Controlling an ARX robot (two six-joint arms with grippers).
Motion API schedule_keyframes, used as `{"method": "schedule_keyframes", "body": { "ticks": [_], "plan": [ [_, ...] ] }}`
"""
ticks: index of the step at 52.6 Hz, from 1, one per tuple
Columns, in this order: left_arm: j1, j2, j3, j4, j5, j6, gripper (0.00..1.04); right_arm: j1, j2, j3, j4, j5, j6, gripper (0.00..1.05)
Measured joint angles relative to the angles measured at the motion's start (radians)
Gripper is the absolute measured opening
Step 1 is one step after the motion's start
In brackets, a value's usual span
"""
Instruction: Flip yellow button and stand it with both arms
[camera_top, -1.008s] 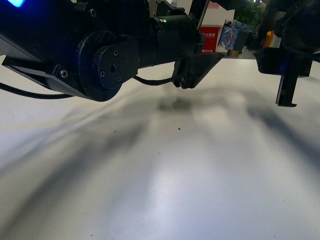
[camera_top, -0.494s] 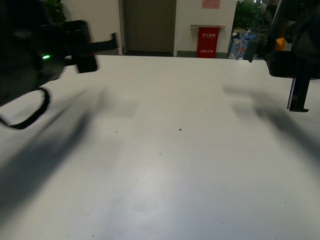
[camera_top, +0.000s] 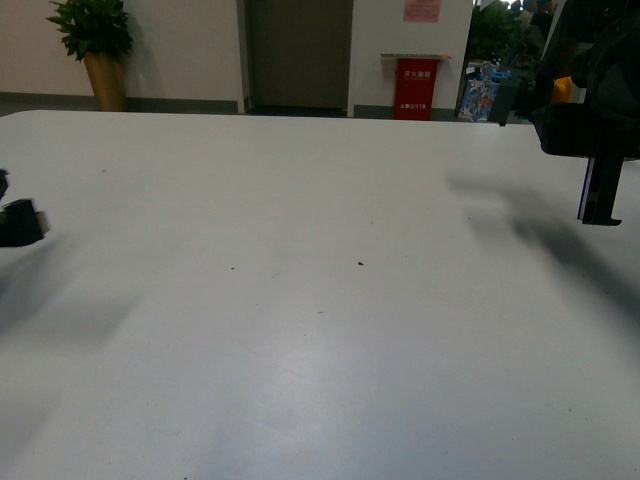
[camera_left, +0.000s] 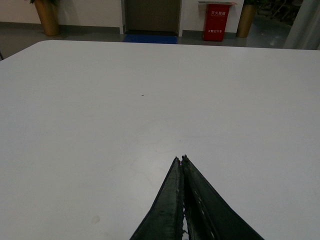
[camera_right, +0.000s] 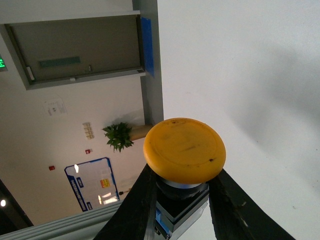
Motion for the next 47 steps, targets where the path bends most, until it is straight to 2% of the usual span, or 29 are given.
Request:
{"method": "schedule_keyframes", "body": {
  "ticks": [13,21,26,30,47],
  "plan": [
    [0.056,-0.187,-0.142,-0.045,0.061,0.005,0.04,-0.005,-0.007,0.0,-0.003,-0.007,-0.003,0.23],
    [0.079,-0.225,-0.217,-0.014,0.084,0.005,0.04,-0.01,-0.019,-0.001,-0.007,-0.011,-0.003,0.23],
    [0.092,-0.277,-0.241,-0.05,0.101,0.005,0.04,-0.013,-0.024,-0.002,-0.007,-0.012,-0.003,0.23],
    [0.145,-0.349,-0.257,-0.097,0.163,0.005,0.04,-0.015,-0.031,-0.006,-0.008,-0.014,-0.003,0.23],
    [0.166,-0.56,-0.296,-0.267,0.169,0.005,0.04,-0.024,-0.042,-0.015,-0.009,-0.019,-0.003,0.23]
  ]
}}
